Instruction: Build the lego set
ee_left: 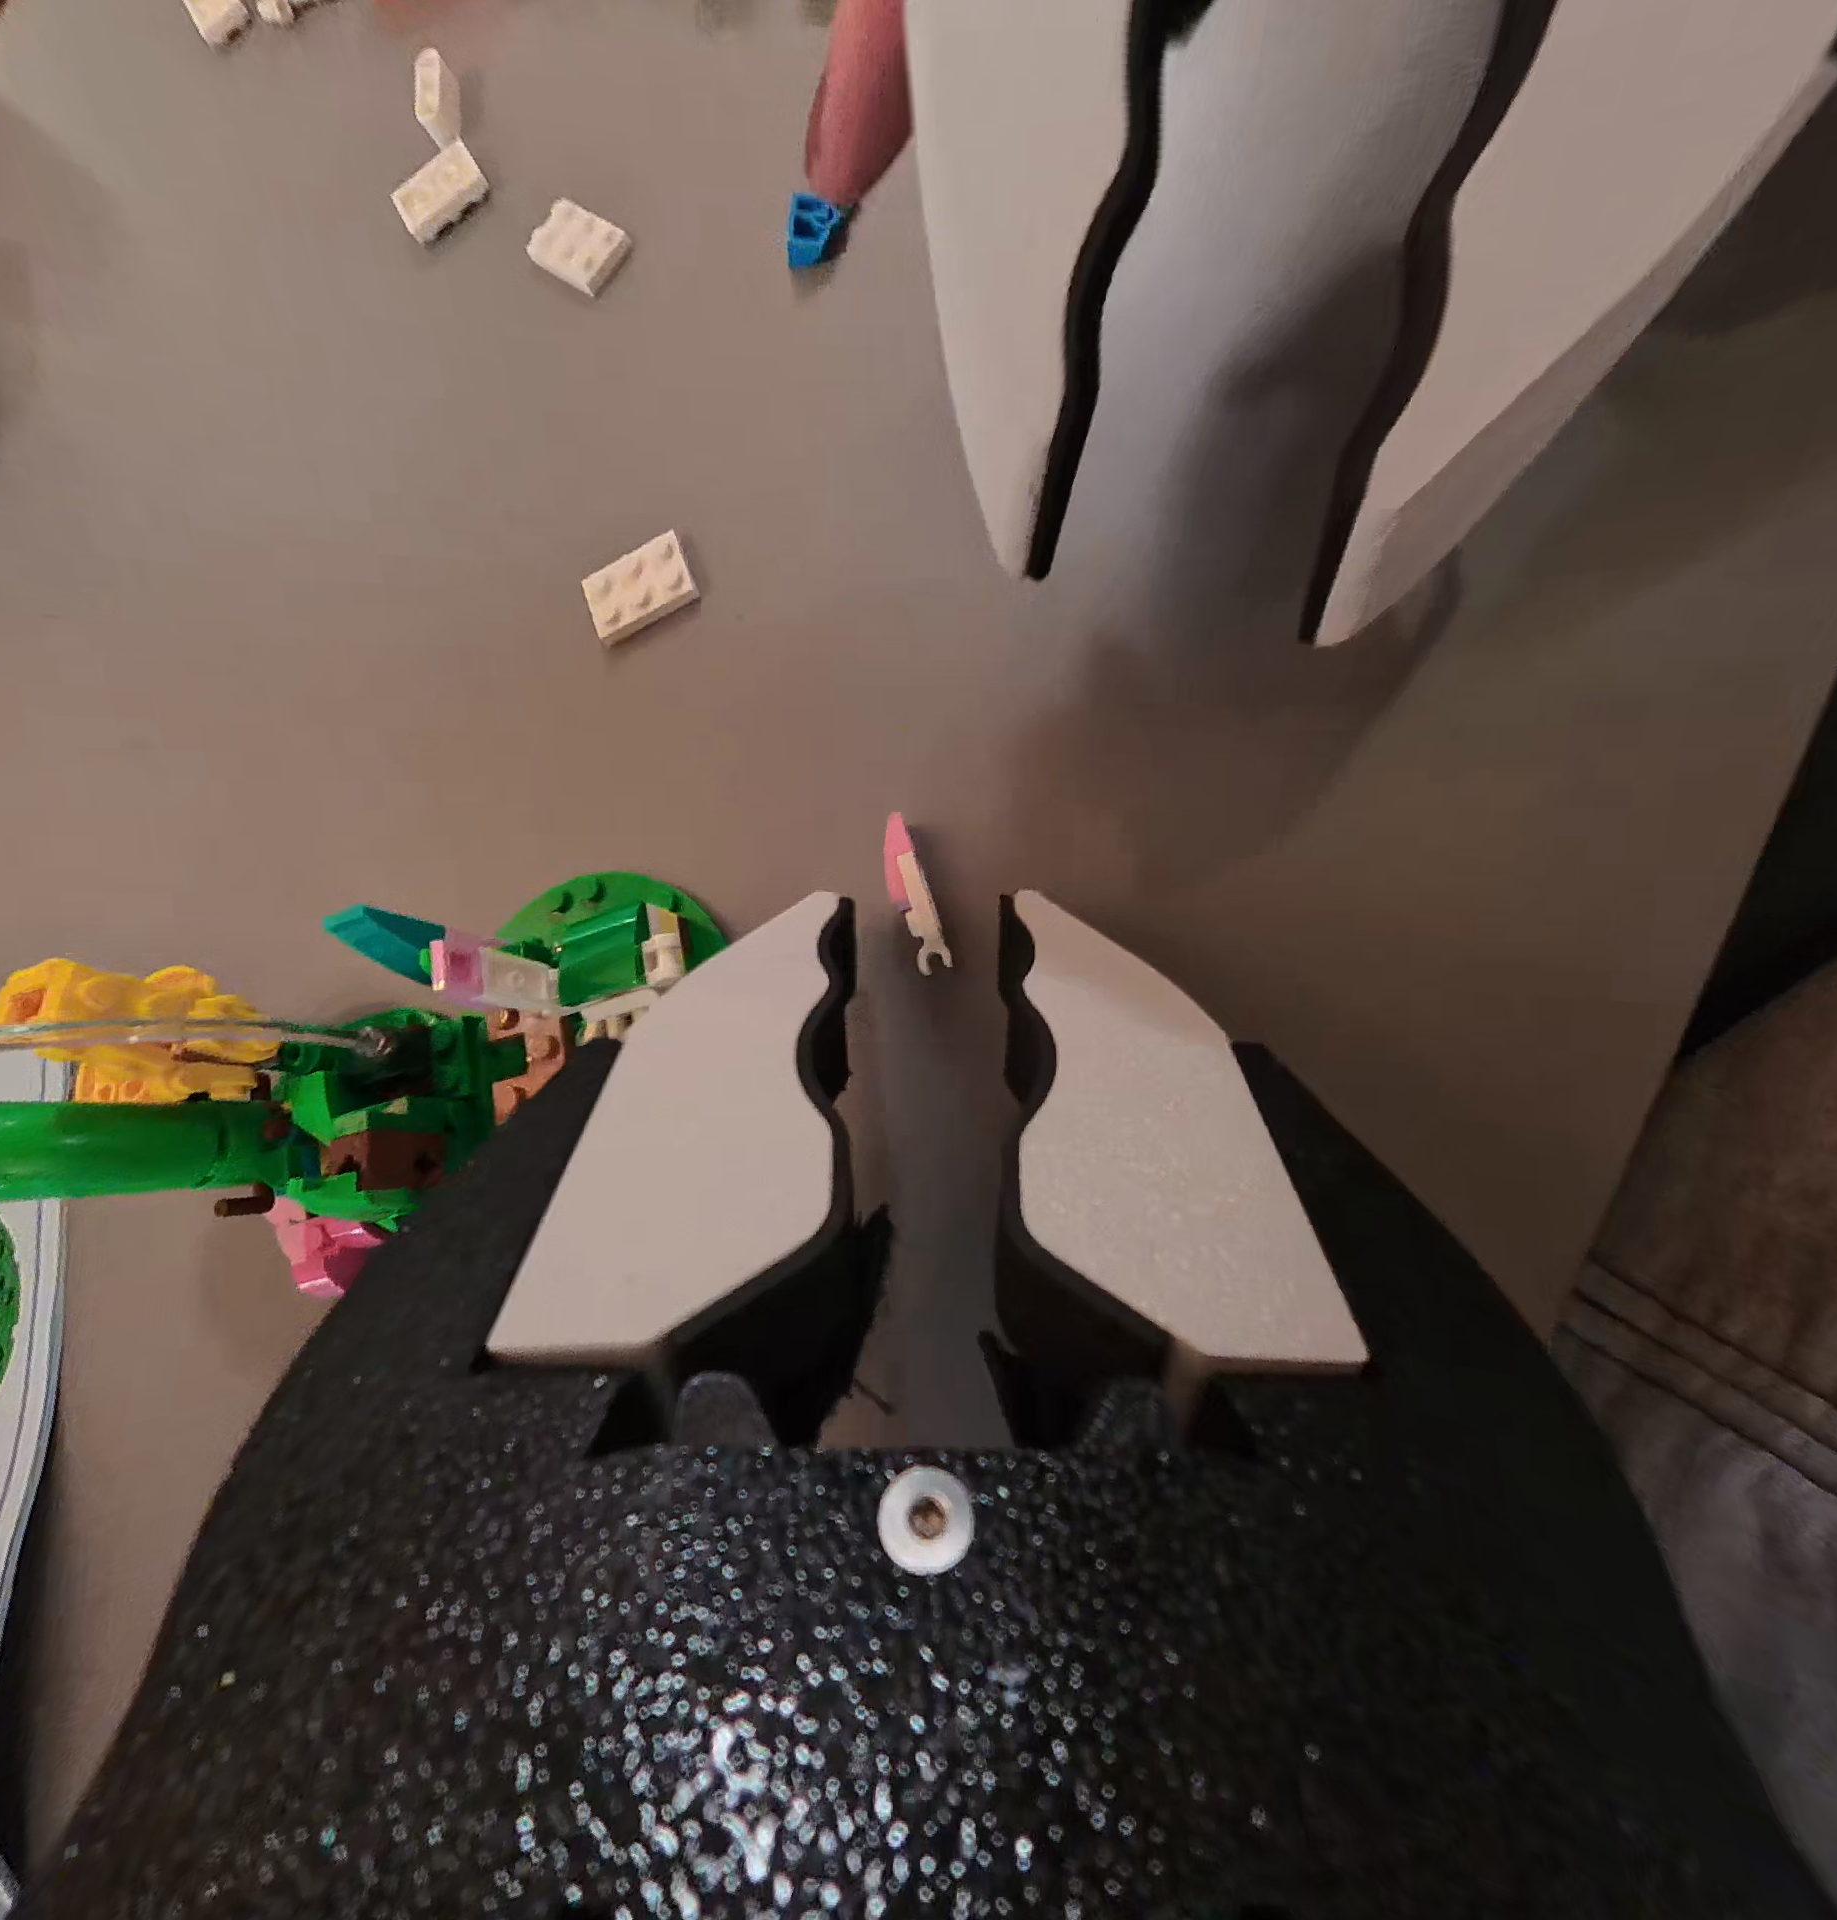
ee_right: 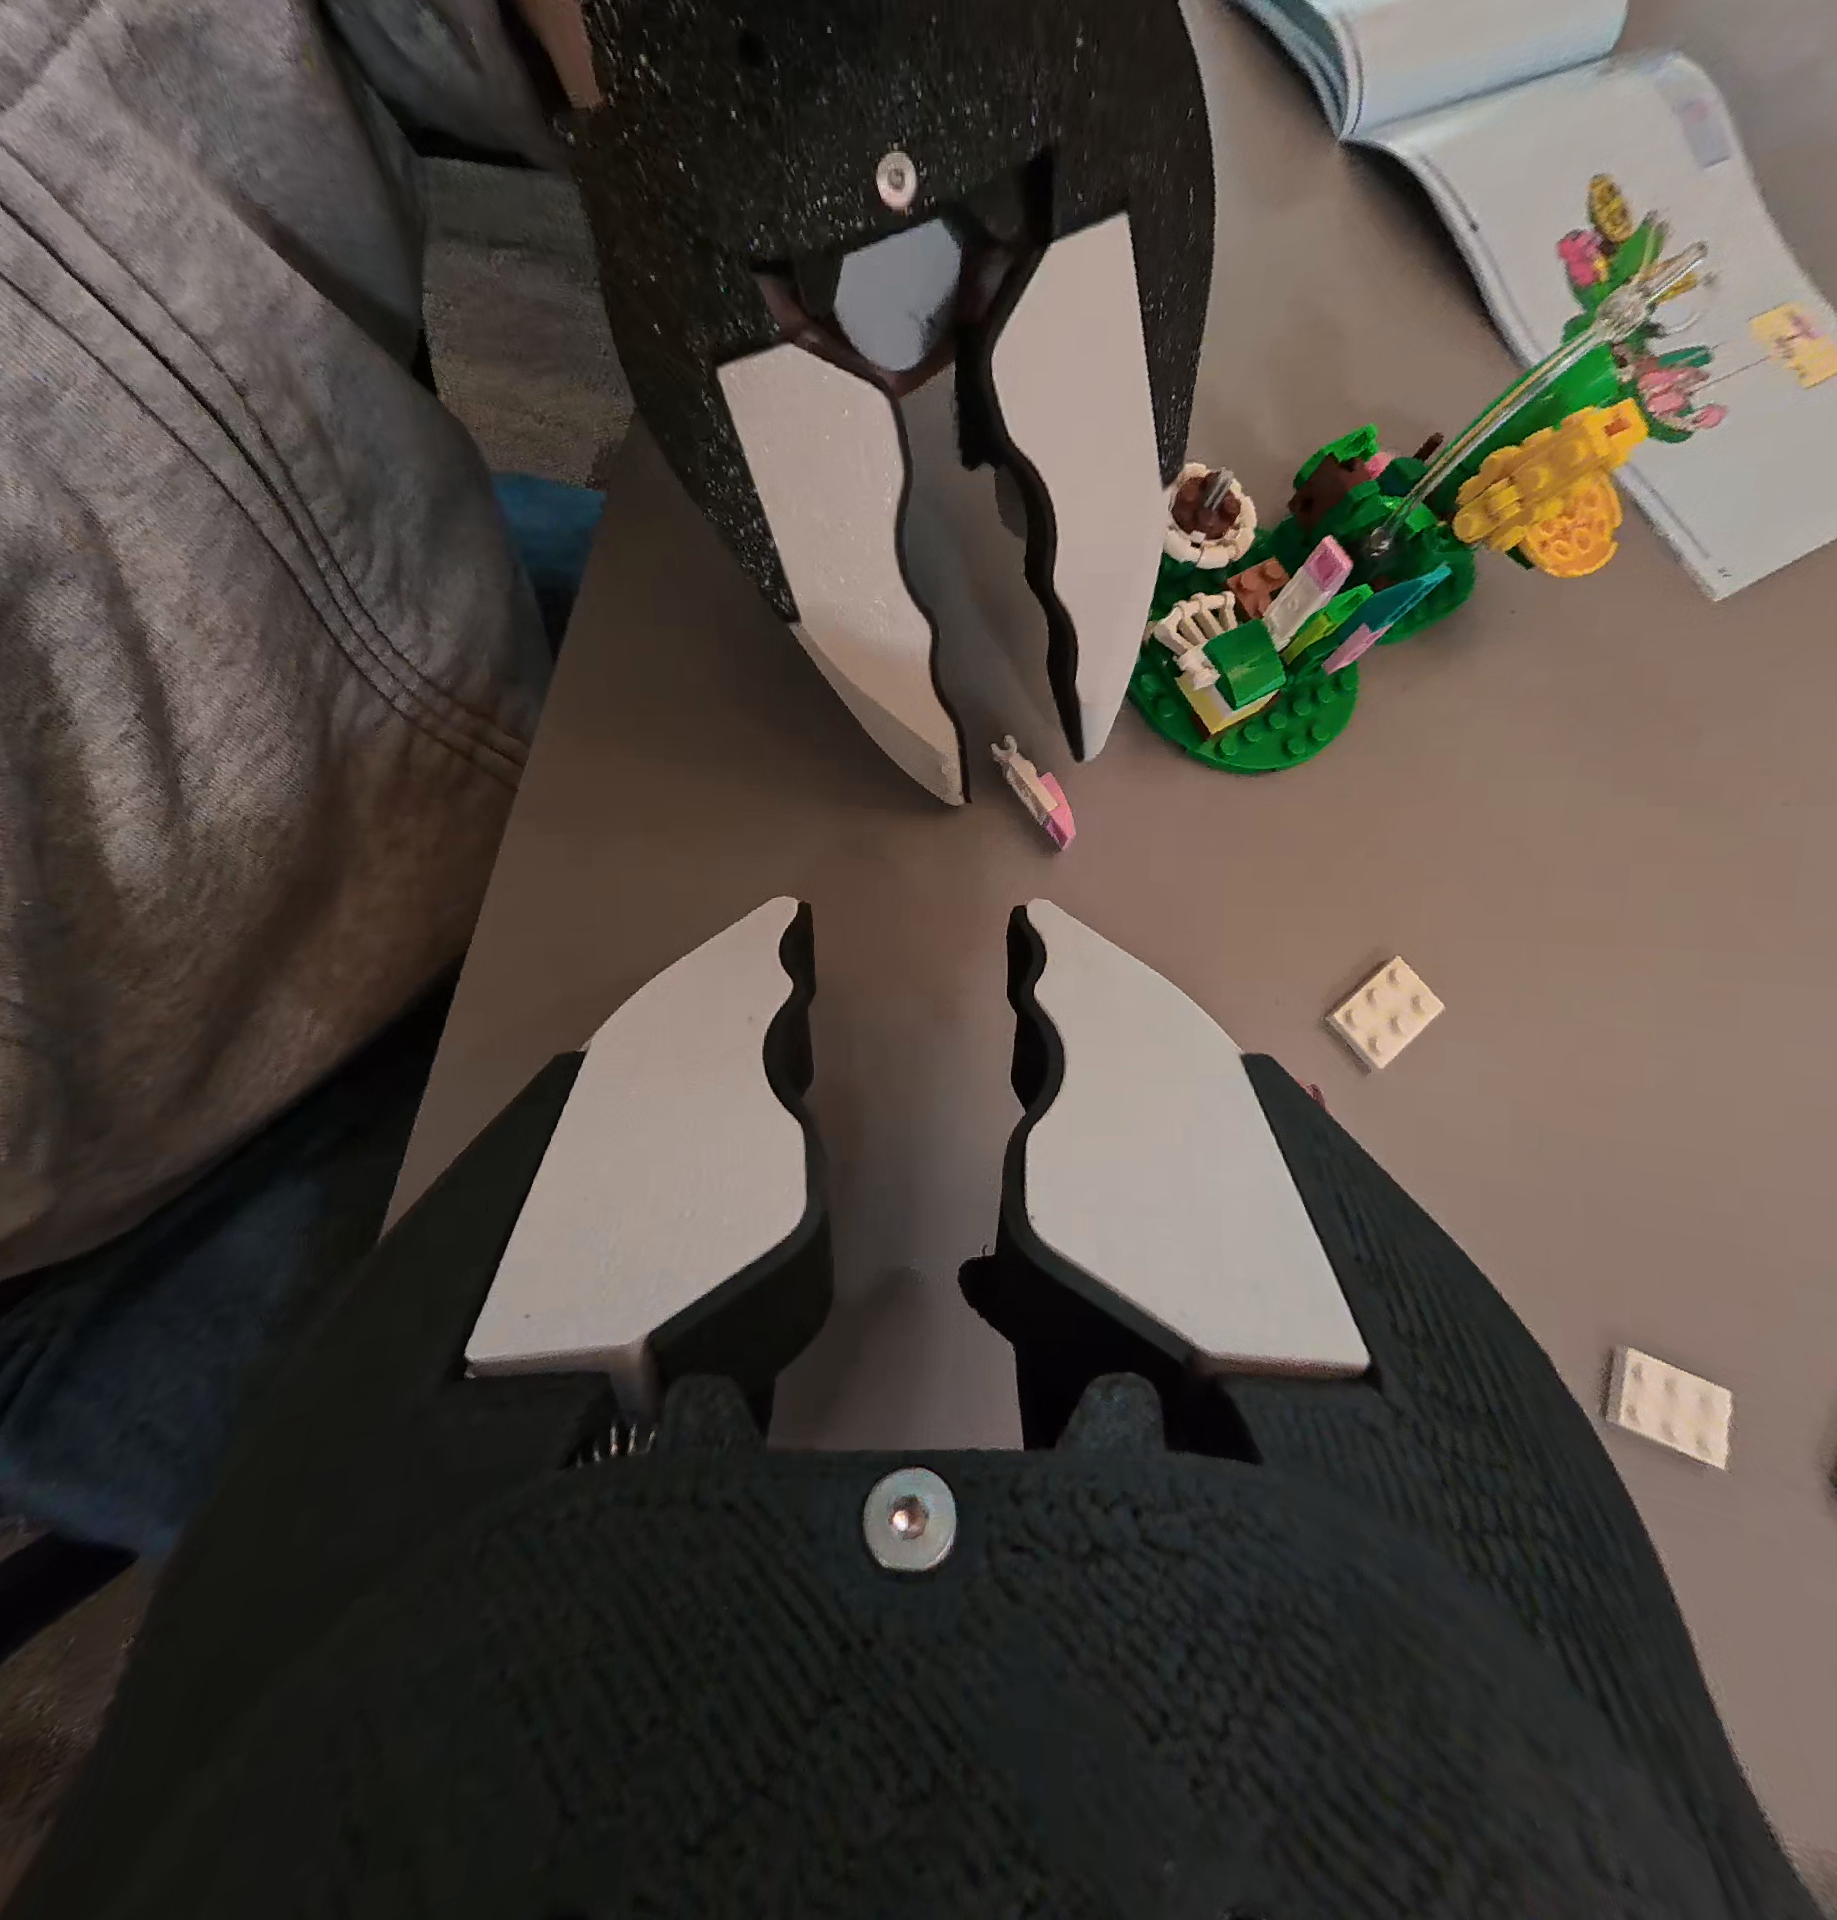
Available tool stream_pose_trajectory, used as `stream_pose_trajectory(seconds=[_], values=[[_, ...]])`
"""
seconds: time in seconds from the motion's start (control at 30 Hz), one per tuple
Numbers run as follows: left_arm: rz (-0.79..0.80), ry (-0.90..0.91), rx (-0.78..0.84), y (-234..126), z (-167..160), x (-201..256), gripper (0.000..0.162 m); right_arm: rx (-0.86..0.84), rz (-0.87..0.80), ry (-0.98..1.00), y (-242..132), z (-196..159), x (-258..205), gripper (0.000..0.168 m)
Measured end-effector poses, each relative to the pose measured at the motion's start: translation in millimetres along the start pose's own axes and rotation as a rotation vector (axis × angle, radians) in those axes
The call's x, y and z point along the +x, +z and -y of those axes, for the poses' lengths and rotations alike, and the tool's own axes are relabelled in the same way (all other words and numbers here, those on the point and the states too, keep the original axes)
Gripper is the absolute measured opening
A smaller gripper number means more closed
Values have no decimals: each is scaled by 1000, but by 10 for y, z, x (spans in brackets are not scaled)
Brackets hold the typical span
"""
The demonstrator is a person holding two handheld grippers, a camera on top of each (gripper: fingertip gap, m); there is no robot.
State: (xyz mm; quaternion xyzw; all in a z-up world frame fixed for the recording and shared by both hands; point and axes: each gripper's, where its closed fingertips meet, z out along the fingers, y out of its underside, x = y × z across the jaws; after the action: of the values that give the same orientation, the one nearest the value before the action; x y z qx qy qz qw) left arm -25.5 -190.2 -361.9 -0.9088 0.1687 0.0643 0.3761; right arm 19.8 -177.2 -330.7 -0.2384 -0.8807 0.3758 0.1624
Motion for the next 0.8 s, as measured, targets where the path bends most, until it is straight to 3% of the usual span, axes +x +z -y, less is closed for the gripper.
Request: stream_pose_trajectory(seconds=[0.03,0.3,0.5,0.57,0.67,0.8], values=[[1,-1,-3,5,5,0,24,9,-13,-6,-17,3,-5,34],[83,96,-44,12,-33,-45,4,61,-116,-88,-86,90,-54,31],[35,48,38,-40,24,-74,3,66,-257,-209,-97,165,-16,34],[-65,-44,153,-143,167,-19,3,92,-390,-317,-158,259,72,40],[-344,-239,359,-414,445,118,3,159,-563,-535,-305,496,91,39],[-806,-508,505,-846,664,212,3,139,-620,-763,-384,719,-36,33]])
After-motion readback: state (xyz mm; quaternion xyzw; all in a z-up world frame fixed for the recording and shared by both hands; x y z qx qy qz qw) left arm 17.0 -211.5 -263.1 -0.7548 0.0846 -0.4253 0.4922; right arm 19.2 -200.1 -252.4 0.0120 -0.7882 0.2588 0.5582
